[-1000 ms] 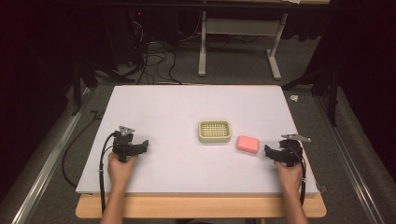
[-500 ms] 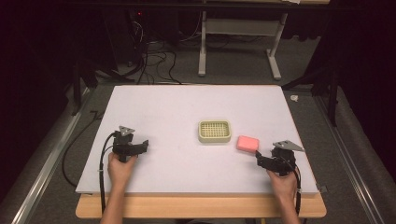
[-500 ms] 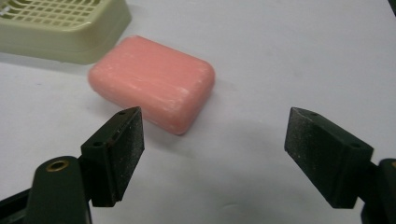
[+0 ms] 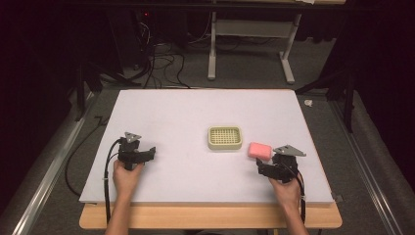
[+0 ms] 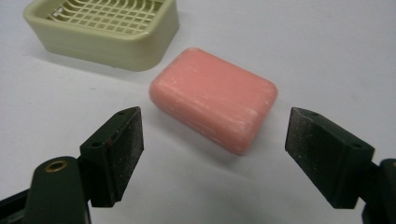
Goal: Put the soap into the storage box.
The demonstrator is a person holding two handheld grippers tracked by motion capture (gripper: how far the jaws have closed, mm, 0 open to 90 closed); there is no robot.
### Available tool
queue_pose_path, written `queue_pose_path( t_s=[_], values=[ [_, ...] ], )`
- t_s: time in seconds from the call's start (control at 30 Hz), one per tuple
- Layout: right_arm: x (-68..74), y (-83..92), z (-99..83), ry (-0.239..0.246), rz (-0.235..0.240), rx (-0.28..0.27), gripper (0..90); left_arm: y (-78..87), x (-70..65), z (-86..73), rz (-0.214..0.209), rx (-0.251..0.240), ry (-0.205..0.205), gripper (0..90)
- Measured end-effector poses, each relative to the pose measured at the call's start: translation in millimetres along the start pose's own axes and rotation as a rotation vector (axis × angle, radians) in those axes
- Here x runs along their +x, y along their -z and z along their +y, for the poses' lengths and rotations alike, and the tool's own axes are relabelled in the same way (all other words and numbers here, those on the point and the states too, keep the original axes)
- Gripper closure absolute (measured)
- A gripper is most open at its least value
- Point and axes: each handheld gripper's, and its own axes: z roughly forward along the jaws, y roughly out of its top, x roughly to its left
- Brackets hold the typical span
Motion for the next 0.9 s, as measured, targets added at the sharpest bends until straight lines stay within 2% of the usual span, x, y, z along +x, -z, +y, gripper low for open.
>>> queue_pose_path(
  t_s=[0.3,0.47,0.9],
  values=[
    [17.6,-6.0,5.0,0.032,0.049,0.035,20.5,0.0,0.0,0.0,0.000,0.000,0.000,20.6],
    [20.8,-8.0,5.2,0.040,0.053,0.044,20.6,0.0,0.1,0.0,-0.001,0.000,0.000,20.6],
    [11.9,-14.3,1.3,0.020,0.036,0.059,20.7,0.2,0.4,0.0,-0.001,0.001,0.003,20.7]
  ],
)
